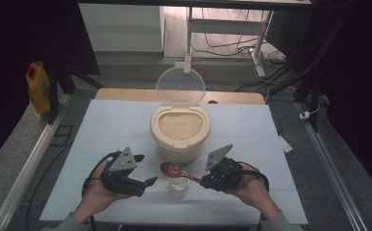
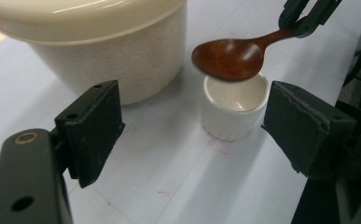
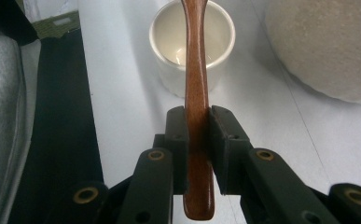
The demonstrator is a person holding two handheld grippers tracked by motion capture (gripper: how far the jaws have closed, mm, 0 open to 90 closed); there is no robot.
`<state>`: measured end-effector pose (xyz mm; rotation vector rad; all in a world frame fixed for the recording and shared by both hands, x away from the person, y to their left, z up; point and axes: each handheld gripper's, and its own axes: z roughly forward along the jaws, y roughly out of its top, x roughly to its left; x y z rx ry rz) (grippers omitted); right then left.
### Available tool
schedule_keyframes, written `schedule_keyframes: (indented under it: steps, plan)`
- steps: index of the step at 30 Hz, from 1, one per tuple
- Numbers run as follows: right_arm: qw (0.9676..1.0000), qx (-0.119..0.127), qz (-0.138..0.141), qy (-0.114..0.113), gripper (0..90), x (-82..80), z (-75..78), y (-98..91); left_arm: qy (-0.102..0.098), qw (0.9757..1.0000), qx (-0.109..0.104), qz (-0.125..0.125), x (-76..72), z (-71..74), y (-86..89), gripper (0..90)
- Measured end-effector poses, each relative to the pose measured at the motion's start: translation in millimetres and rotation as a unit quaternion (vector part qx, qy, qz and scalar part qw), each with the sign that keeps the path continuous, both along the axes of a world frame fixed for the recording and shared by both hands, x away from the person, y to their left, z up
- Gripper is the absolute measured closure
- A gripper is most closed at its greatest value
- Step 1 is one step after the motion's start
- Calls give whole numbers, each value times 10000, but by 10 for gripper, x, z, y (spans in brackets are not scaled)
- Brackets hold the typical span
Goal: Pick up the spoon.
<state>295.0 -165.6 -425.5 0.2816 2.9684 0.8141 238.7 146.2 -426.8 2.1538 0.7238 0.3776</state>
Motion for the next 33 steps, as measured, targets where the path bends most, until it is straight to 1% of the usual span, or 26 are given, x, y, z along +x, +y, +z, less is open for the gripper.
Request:
schedule_keyframes:
  steps: [4, 8, 11, 14, 15, 16, 17, 18, 19, 21, 23, 24, 25, 26, 27, 29, 33]
  plan:
    - [10000, -17, 41, 2, 777, -4, -3, 27, 62, 9999, 21, -104, 41, 27, -73, 204]
    - [9999, -58, 85, 7, 777, -17, -4, 74, 59, 9997, 74, -241, 66, 64, -166, 220]
    - [9999, -66, 99, 25, 777, -23, -1, 99, 13, 9991, 172, -392, 75, 99, -271, 233]
    - [9997, -125, 187, 5, 777, -25, 3, 156, -30, 9977, 322, -599, 89, 133, -410, 251]
    - [9998, -72, 190, 10, 777, -27, -8, 171, -36, 9973, 366, -642, 93, 137, -442, 258]
    - [9997, -109, 210, 2, 777, -28, -1, 182, -36, 9973, 366, -642, 93, 137, -442, 262]
    - [9997, -75, 230, -2, 777, -30, -7, 196, -37, 9968, 416, -683, 97, 138, -472, 267]
    - [9996, -78, 273, -18, 777, -31, -1, 211, -25, 9956, 500, -786, 107, 133, -524, 276]
    - [9997, -95, 238, -5, 777, -41, 3, 220, -25, 9956, 500, -786, 107, 133, -524, 284]
    - [9995, -94, 301, -25, 777, -40, 18, 245, 9, 9942, 602, -896, 115, 121, -575, 294]
    - [9994, -105, 323, -43, 777, -40, 28, 257, 32, 9924, 719, -1003, 119, 106, -617, 302]
    - [9993, -51, 357, -51, 777, -41, 32, 284, 44, 9911, 809, -1061, 121, 90, -648, 318]
    - [9992, -83, 377, -69, 777, -40, 40, 292, 49, 9901, 865, -1102, 123, 82, -661, 321]
    - [9993, -61, 376, -68, 777, -42, 37, 306, 64, 9892, 908, -1148, 126, 71, -677, 327]
    - [9991, -107, 410, -86, 777, -39, 44, 321, 64, 9892, 908, -1148, 126, 71, -677, 334]
    - [9991, -103, 397, -74, 777, -47, 39, 344, 77, 9878, 976, -1208, 131, 56, -695, 347]
    - [9990, -99, 431, -79, 777, -48, 38, 375, 114, 9863, 1053, -1267, 140, 31, -716, 360]
